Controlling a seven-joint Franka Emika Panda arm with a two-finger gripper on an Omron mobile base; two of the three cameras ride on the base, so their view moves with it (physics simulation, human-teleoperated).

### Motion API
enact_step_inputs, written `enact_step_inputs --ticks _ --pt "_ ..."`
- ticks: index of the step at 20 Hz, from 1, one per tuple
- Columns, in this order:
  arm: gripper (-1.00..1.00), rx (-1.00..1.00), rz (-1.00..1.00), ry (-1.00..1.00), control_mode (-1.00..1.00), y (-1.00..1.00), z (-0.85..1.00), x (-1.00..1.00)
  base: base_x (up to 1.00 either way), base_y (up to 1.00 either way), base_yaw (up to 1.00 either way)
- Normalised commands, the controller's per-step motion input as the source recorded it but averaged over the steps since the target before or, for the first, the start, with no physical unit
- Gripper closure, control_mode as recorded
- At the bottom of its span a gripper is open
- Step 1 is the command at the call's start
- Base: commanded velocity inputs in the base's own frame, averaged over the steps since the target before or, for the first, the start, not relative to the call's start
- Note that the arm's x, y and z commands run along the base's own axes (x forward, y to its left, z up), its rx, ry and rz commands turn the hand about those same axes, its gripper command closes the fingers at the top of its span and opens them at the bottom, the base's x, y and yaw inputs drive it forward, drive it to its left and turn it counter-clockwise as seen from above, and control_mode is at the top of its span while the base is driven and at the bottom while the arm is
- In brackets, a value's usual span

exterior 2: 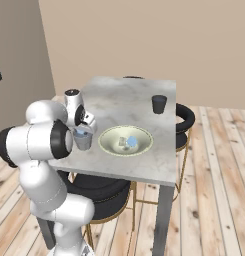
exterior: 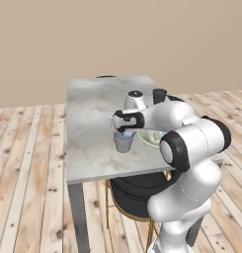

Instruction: There are four ice cubes in the ice bowl. Place two ice cubes in each glass of water.

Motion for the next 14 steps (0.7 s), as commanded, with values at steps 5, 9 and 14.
enact_step_inputs --ticks 5,9,14 --pt "1.0 -0.07 0.0 0.0 -1.0 0.11 -0.16 0.03 0.0 0.0 0.0" --pt "1.0 -0.03 0.0 0.0 -1.0 0.11 -0.02 0.11 0.0 0.0 0.0" --pt "-1.0 -0.01 0.0 0.0 -1.0 0.02 0.0 0.09 0.0 0.0 0.0"
